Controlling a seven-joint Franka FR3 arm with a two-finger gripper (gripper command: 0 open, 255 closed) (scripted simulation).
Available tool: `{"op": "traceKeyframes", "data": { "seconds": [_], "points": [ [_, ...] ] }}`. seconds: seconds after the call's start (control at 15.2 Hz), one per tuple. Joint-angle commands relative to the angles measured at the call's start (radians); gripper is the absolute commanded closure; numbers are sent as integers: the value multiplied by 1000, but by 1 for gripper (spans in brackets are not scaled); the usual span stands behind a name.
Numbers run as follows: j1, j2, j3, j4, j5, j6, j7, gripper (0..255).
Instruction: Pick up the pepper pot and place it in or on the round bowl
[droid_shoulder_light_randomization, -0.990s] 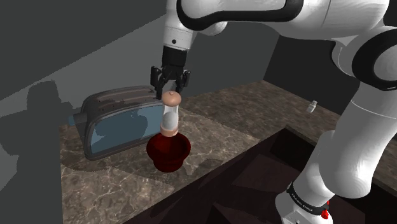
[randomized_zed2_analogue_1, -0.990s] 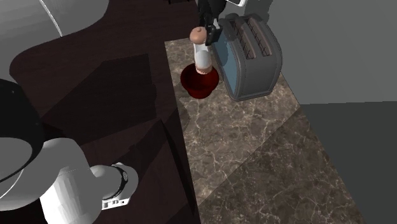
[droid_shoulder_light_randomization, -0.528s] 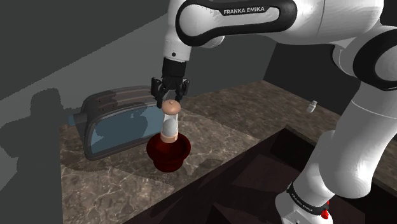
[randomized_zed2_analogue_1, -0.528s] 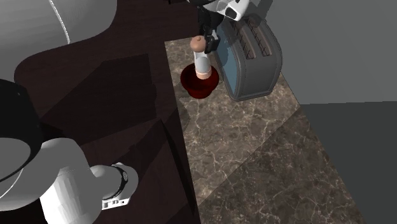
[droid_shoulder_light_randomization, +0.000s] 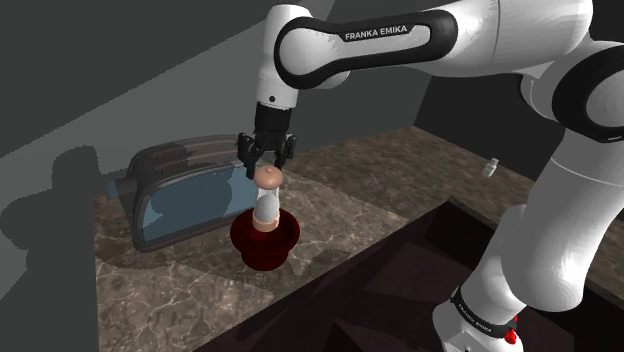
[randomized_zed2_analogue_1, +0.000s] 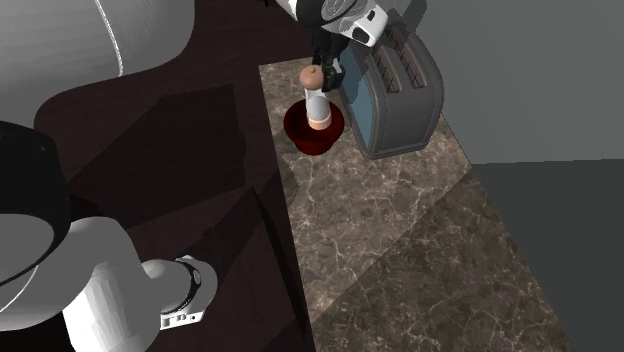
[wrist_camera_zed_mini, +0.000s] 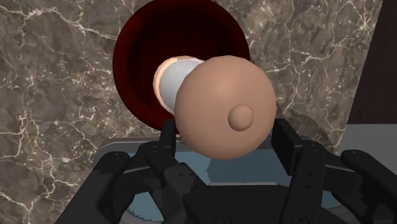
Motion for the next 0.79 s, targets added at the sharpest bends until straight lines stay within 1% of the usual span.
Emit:
{"op": "traceKeyframes", "data": {
  "seconds": [0.0,0.2,0.26,0.59,0.73],
  "points": [
    [0,0,0,-1,0,1,-1,255],
    [0,0,0,-1,0,1,-1,255],
    [0,0,0,-1,0,1,-1,0],
    [0,0,0,-1,0,1,-1,0],
    [-6,-8,-5,55,-2,-64,1,0]
  ]
}}
